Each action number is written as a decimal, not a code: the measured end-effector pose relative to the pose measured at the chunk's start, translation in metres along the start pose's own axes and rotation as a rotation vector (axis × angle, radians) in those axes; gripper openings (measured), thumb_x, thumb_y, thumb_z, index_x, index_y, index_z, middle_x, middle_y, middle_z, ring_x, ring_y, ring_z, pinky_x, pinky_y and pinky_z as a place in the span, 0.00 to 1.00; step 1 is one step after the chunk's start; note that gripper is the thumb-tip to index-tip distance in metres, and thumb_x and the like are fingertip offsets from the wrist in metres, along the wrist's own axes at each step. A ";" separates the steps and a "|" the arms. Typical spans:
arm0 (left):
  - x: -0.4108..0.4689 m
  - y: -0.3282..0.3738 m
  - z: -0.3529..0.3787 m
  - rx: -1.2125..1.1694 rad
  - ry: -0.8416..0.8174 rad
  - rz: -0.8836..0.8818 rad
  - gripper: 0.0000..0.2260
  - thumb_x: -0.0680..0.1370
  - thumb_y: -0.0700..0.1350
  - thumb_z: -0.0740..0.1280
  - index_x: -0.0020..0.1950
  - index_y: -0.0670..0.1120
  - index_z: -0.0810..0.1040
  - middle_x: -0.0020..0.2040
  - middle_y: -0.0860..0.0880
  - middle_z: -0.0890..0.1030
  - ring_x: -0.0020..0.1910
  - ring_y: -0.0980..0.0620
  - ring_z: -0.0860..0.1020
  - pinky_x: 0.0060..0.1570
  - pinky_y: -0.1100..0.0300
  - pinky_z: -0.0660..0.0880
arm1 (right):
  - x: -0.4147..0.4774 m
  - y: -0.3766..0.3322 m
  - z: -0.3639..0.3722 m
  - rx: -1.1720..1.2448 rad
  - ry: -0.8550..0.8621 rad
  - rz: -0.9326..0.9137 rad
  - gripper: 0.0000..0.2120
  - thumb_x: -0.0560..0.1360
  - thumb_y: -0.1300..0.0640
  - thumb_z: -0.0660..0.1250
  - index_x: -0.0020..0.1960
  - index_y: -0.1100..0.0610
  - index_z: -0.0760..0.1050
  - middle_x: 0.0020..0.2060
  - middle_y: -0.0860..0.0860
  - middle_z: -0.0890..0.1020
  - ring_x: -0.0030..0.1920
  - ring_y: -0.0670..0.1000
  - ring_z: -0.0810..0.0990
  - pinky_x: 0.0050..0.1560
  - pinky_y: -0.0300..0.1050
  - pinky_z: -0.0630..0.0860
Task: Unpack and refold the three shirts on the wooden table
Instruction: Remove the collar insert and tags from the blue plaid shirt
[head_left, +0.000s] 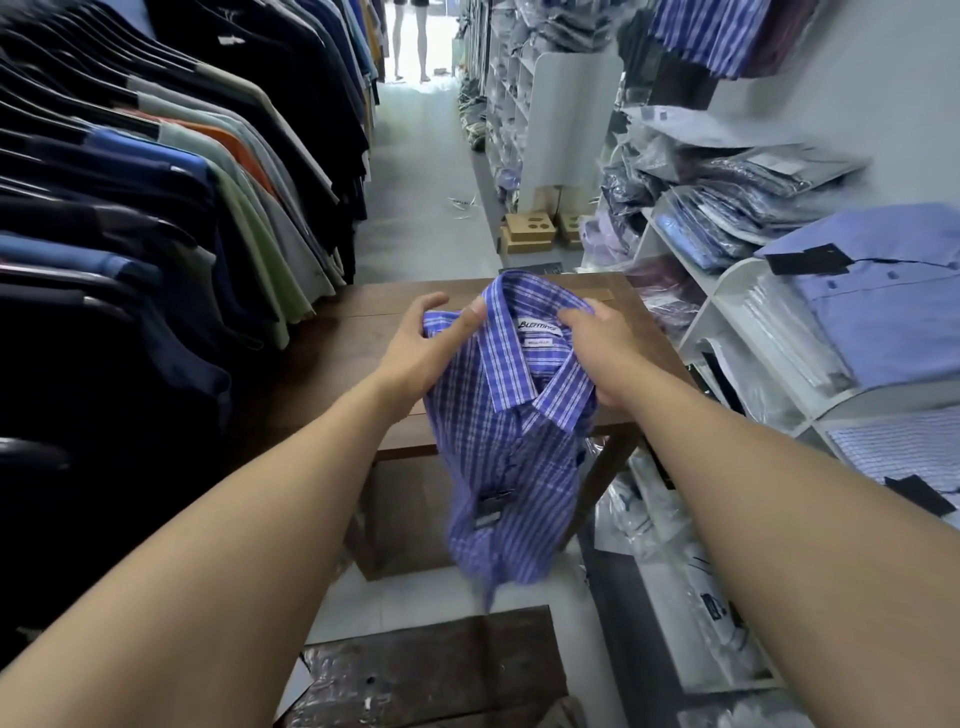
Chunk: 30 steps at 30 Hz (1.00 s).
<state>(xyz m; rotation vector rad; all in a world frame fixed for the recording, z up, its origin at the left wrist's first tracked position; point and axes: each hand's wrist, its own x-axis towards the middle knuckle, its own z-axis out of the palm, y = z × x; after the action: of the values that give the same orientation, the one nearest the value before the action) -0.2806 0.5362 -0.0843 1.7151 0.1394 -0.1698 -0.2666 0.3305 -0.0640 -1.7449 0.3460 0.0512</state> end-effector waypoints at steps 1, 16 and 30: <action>0.000 -0.003 -0.001 0.042 0.002 0.037 0.31 0.68 0.71 0.73 0.64 0.59 0.72 0.59 0.54 0.79 0.53 0.52 0.82 0.54 0.51 0.79 | 0.000 -0.002 0.002 -0.063 0.031 -0.056 0.07 0.81 0.54 0.61 0.49 0.50 0.78 0.44 0.51 0.85 0.43 0.54 0.84 0.45 0.49 0.80; 0.082 -0.004 0.002 0.596 0.363 0.346 0.11 0.82 0.57 0.63 0.54 0.51 0.77 0.52 0.52 0.76 0.49 0.51 0.75 0.49 0.52 0.73 | 0.075 -0.027 0.015 -0.918 0.333 -0.589 0.17 0.85 0.48 0.51 0.52 0.57 0.72 0.41 0.54 0.80 0.42 0.58 0.74 0.44 0.51 0.65; 0.207 0.017 0.030 -0.156 0.560 0.012 0.19 0.79 0.62 0.59 0.67 0.55 0.65 0.66 0.48 0.73 0.63 0.49 0.74 0.70 0.50 0.69 | 0.236 -0.036 0.032 -0.260 -0.433 -0.115 0.13 0.73 0.52 0.77 0.54 0.56 0.79 0.46 0.50 0.86 0.42 0.50 0.86 0.42 0.45 0.84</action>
<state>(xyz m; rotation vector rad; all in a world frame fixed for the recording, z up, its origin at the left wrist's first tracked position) -0.0748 0.5033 -0.1119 1.5685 0.5400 0.3283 -0.0276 0.3198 -0.0891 -1.9480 -0.0825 0.3992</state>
